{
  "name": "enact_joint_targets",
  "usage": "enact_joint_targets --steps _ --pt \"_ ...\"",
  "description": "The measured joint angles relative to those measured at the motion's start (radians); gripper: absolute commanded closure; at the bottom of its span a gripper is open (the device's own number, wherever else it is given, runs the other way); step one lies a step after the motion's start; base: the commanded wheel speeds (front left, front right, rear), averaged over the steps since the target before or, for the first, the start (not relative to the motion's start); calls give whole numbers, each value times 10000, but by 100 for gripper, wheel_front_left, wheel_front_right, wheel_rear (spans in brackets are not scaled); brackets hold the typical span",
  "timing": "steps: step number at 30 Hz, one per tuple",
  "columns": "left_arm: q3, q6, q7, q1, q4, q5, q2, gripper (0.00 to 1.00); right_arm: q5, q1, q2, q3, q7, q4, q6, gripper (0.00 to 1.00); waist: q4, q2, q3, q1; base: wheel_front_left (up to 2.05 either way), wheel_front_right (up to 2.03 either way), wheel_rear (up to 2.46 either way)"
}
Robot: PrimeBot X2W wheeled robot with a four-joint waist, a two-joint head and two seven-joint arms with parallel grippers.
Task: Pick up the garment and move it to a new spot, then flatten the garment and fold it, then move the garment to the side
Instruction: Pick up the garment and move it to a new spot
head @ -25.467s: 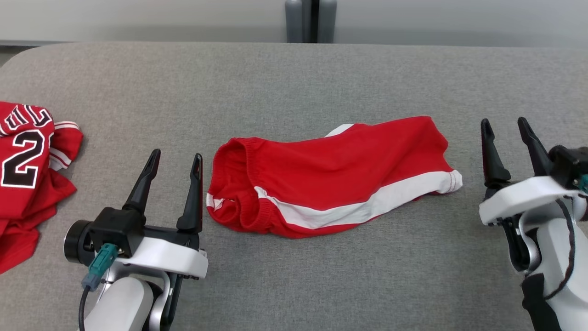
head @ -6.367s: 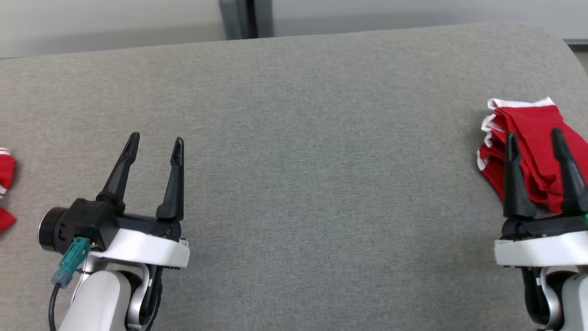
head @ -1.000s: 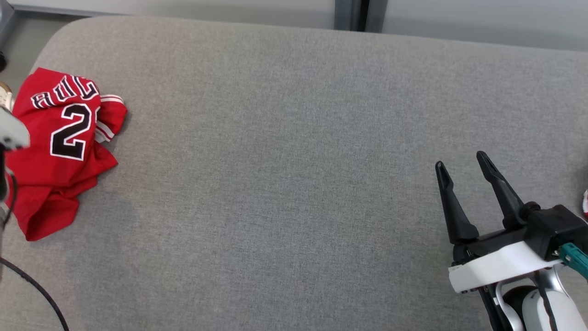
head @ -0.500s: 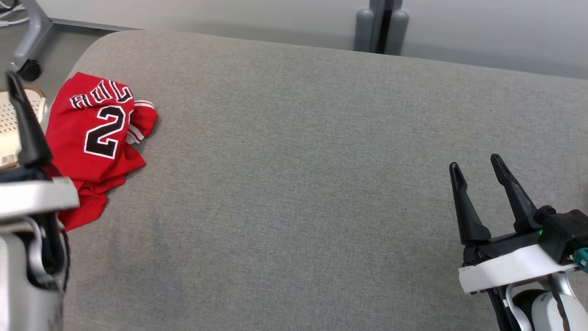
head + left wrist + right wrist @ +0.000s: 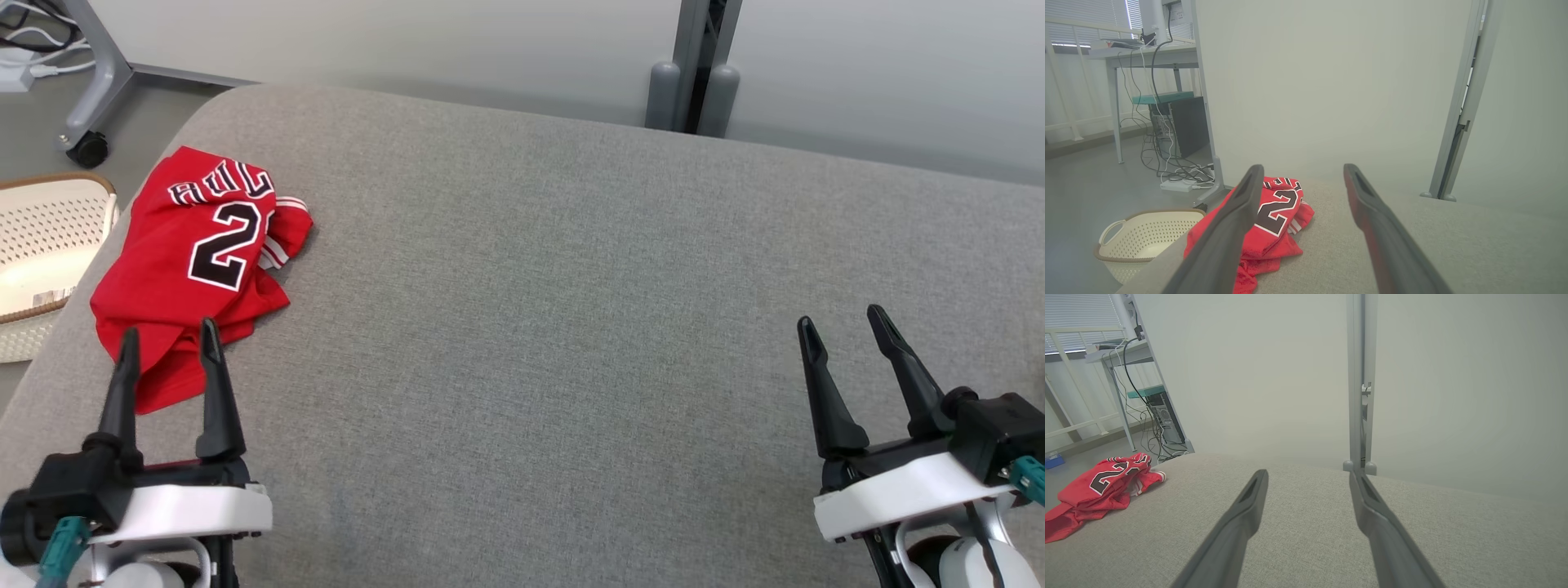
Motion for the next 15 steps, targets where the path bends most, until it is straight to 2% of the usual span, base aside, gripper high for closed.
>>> enact_joint_targets --steps 4,15 --pt "-165 -21 138 46 395 -8 -73 0 88 143 -4 -65 -29 125 0 0 34 0 -178 0 0 0 0" --pt "-347 -54 314 117 951 134 173 0 174 381 -4 -90 -113 330 0 0 38 0 -522 0 0 0 0"
